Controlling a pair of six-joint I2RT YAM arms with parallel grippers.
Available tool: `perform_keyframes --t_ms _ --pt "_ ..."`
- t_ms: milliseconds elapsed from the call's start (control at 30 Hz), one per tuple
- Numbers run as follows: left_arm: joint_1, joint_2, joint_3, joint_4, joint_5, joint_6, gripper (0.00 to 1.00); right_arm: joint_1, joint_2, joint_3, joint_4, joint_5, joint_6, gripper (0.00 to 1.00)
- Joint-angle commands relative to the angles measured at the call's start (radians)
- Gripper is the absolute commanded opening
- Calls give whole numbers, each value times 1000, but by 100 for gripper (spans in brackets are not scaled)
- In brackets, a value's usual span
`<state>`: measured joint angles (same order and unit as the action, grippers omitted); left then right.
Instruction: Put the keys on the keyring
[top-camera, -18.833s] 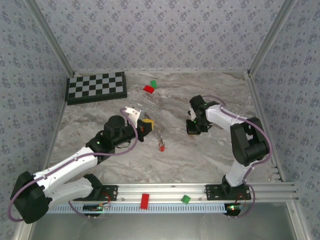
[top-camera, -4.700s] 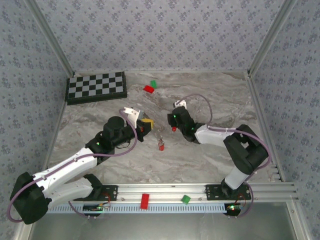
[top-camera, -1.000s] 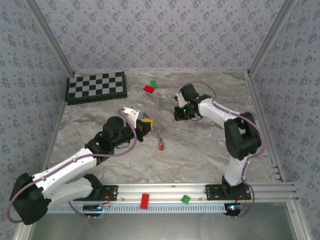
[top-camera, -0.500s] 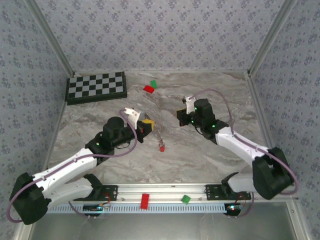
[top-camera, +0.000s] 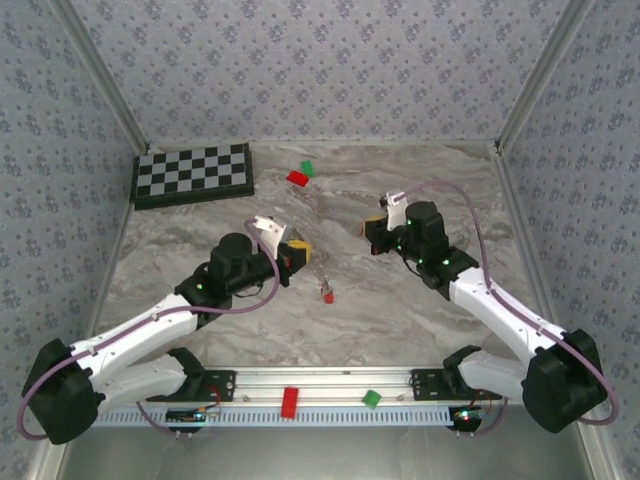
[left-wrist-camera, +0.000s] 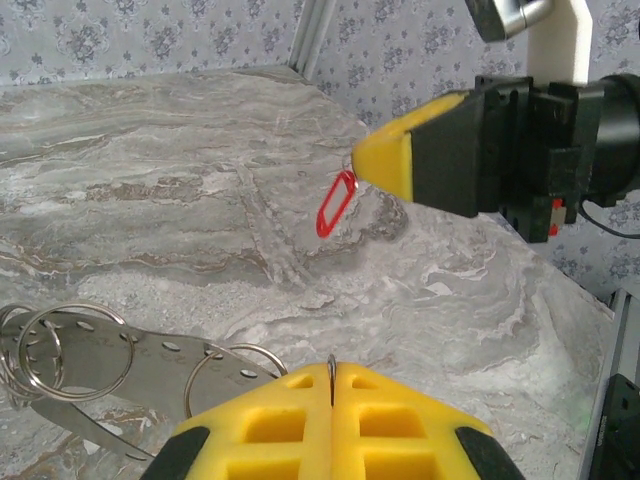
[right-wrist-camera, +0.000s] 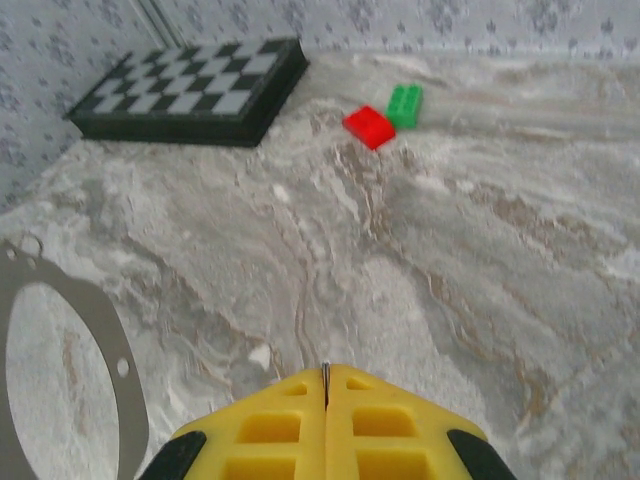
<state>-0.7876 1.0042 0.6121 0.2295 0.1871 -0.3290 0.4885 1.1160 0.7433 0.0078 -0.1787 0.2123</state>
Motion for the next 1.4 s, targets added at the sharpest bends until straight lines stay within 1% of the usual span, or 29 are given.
perform_keyframes --t_ms 0,200,367,467,567,667,700,767,900,1000,1200,1367 --pt "-6 -13 9 52 12 10 0 -6 -43 19 -150 19 -12 0" --pt "-6 -24 7 49 12 3 0 2 -41 73 -458 59 32 0" --pt "-6 -33 6 49 10 -5 0 29 6 116 -702 80 80 0" --pt "-7 -38 5 48 9 -6 0 39 67 146 -801 86 99 0" --pt "-6 -41 6 47 9 -9 0 45 167 213 -885 87 101 0" --pt "-6 -42 6 47 9 -8 0 44 276 281 -932 66 104 0" --pt "-6 -43 6 45 8 -8 0 40 314 309 -945 62 81 0" --pt "-6 -44 5 43 8 -8 0 28 381 350 -946 65 75 0" --pt "-6 -47 4 42 5 -8 0 -10 520 439 -937 0 47 0" --pt "-6 -48 5 42 3 -9 0 -29 627 520 -935 -18 23 0" --pt "-6 -50 2 40 -6 -7 0 -67 760 621 -924 -28 6 0" --pt "-6 -46 3 41 -7 -7 0 -91 826 670 -906 -21 -4 0"
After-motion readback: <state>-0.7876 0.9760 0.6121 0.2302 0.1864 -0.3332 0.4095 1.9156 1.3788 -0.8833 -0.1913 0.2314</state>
